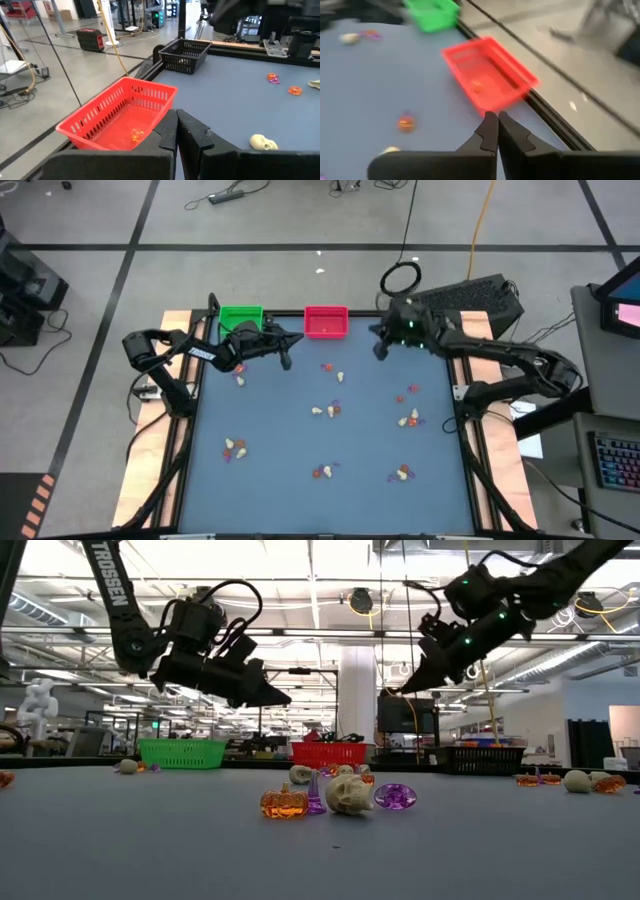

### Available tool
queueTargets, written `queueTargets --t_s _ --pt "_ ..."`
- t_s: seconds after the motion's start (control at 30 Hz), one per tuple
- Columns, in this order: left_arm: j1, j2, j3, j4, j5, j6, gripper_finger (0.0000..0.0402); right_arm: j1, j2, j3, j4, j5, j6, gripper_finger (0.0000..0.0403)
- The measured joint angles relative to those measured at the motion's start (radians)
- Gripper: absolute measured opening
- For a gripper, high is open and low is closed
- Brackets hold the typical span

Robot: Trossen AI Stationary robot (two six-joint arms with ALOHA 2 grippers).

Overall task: Sort Halloween decoration
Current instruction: Put the purple witch hat toy into the green bin

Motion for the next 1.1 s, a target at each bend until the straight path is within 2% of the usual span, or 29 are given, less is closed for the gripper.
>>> queueTargets --t_s 0.1,0.2,0.37,0.67,0.83,0.93,1.1 --pt "0.000 -0.021 0.004 -0.036 0.023 0.016 0.0011 0.063 0.000 -0.077 0.164 -0.023 -0.033 0.0002" --pt "0.000 -0.068 0.016 -0.128 0.044 0.028 0.0007 0.098 0.000 -0.102 0.219 -0.106 -0.029 0.0001" --pt "-0.005 -0.178 0.048 -0.446 0.052 0.075 0.0004 0.128 0.000 -0.102 0.228 -0.233 0.044 0.0001" --pt "-0.074 -0.344 0.193 -1.168 0.013 0.103 0.0003 0.177 0.000 -0.102 0.286 -0.231 0.035 0.0001" --pt "-0.129 -0.362 0.313 -1.549 -0.078 0.101 0.0003 0.200 0.000 -0.102 0.297 -0.229 0.000 0.0001" --pt "-0.135 -0.362 0.366 -1.714 -0.150 0.060 0.0002 0.204 0.000 -0.102 0.296 -0.229 -0.017 0.0000" --pt "-0.116 -0.359 0.395 -1.914 -0.168 0.052 0.0010 0.203 0.000 -0.102 0.296 -0.229 -0.027 0.0000"
